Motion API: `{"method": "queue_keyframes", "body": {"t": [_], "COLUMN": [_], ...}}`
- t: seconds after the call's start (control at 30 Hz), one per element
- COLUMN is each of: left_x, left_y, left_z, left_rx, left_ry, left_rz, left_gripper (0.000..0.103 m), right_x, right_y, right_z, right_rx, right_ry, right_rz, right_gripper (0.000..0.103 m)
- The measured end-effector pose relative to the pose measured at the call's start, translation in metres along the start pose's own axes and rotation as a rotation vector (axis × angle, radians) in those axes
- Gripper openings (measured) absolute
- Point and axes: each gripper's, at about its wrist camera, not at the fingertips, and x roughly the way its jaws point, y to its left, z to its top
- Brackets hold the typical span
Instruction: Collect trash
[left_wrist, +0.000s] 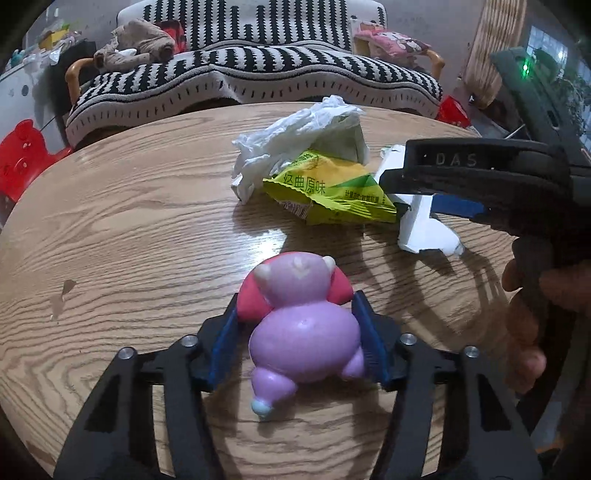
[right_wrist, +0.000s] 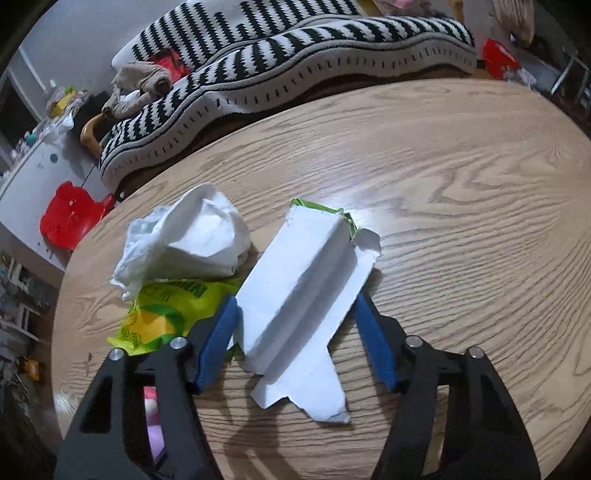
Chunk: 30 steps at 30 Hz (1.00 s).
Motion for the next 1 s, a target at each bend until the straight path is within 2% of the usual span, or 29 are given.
{"method": "queue_keyframes", "body": {"t": [0.03,0.07,0.1,0.13,0.2,0.53,0.6,0.73,1.0], "left_x": [-0.001,-0.003,-0.006,-0.008,-0.014,-0.038,-0.041,-0.042,-0.031], "left_y": [-0.001,-0.001,-0.002,-0.002,-0.001,0.003,0.002,-0.005,-0.002], "left_z": [0.0,0.0,0.001,0.001,0.001,0.003,0.003,0.002,0.006], "left_rx": [0.004,0.004,0.003,0.001,-0.003,-0.033,-0.044,-0.031,-0.02], "left_ry": [-0.002,-0.004,-0.008,-0.013,-0.024,-0.061,-0.063,-0.064,-0.043], "left_rz": [0.003,0.01,0.016,0.017,0.028,0.033,0.028,0.026,0.021], "left_gripper": [0.053,0.053,0.053,0.053,0.053,0.051,0.051,0.051,0.051], "right_x": [-0.002,-0.006,-0.008,-0.012,-0.019,-0.056,-0.054,-0.043,-0.024], "right_y": [0.001,0.0,0.001,0.0,-0.002,0.003,-0.001,-0.018,-0.022], "right_z": [-0.001,-0.001,-0.001,-0.001,-0.003,-0.009,-0.011,-0.009,-0.002], "right_rx": [-0.007,-0.002,0.006,0.012,0.012,-0.034,-0.033,0.018,0.067], "right_ry": [-0.009,-0.019,-0.021,-0.025,-0.036,-0.074,-0.057,-0.048,-0.021], "right_rz": [0.006,0.034,0.052,0.064,0.076,0.098,0.102,0.042,0.06], "right_gripper": [0.052,0.033,0.031,0.025,0.003,0.001,0.001,0.001,0.001]}}
